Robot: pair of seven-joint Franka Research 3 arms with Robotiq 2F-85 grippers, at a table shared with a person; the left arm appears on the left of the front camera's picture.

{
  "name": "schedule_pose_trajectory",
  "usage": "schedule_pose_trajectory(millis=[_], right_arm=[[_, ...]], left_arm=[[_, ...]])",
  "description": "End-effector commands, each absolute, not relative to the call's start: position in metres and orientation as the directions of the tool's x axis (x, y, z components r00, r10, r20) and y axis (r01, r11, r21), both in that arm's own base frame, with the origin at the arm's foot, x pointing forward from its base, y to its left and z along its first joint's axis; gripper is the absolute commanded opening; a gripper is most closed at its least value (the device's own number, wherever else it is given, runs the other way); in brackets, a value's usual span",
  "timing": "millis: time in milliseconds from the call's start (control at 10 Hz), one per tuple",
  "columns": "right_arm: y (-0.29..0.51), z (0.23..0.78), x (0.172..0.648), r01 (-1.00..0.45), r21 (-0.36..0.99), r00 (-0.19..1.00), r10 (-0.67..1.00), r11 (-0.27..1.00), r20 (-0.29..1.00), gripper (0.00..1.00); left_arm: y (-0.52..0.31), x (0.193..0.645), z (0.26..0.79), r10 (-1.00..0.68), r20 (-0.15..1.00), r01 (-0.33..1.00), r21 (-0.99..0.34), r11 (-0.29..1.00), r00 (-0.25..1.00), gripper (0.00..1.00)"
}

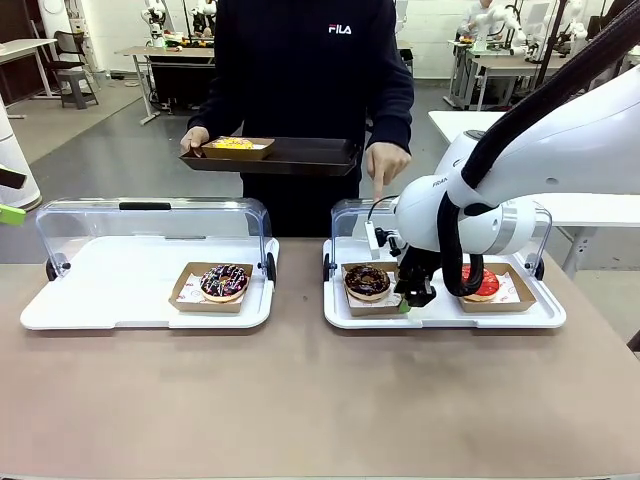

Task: Provide the desired donut to the person.
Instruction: Pick up and lift the Paper togo box containing the Donut pointed at by the person.

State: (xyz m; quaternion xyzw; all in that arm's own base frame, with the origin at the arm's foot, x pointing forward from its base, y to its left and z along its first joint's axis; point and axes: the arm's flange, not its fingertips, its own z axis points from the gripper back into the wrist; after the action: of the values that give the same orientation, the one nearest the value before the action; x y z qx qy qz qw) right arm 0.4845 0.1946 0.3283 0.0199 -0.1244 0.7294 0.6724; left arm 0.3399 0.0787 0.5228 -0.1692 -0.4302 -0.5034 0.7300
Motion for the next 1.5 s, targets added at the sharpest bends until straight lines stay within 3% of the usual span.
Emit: schedule_pose_trajectory(millis=[0,100,600,1100,1400], right_arm=[[0.199,0.322,0.495,-0.987,-0.141,-0.107,0.977,-0.082,0.182,0.08],[0.200,0.320,0.497,-0.987,-0.137,-0.106,0.977,-0.081,0.185,0.00],[0.195,0.330,0.480,-0.989,-0.119,-0.110,0.979,-0.091,0.172,0.00],[0.134,0.378,0.388,-0.980,-0.164,-0.145,0.968,-0.112,0.206,0.00],[0.107,0.428,0.324,-0.938,-0.282,-0.272,0.934,-0.203,0.232,0.00]], left_arm=[[0.078,0.340,0.523,-0.577,0.808,0.878,0.186,0.442,0.119,1.00],[0.078,0.340,0.523,-0.577,0.808,0.878,0.186,0.442,0.119,1.00],[0.078,0.340,0.523,-0.577,0.808,0.878,0.186,0.442,0.119,1.00],[0.078,0.340,0.523,-0.577,0.808,0.878,0.186,0.442,0.119,1.00],[0.078,0.340,0.523,-0.577,0.808,0.878,0.186,0.442,0.119,1.00]])
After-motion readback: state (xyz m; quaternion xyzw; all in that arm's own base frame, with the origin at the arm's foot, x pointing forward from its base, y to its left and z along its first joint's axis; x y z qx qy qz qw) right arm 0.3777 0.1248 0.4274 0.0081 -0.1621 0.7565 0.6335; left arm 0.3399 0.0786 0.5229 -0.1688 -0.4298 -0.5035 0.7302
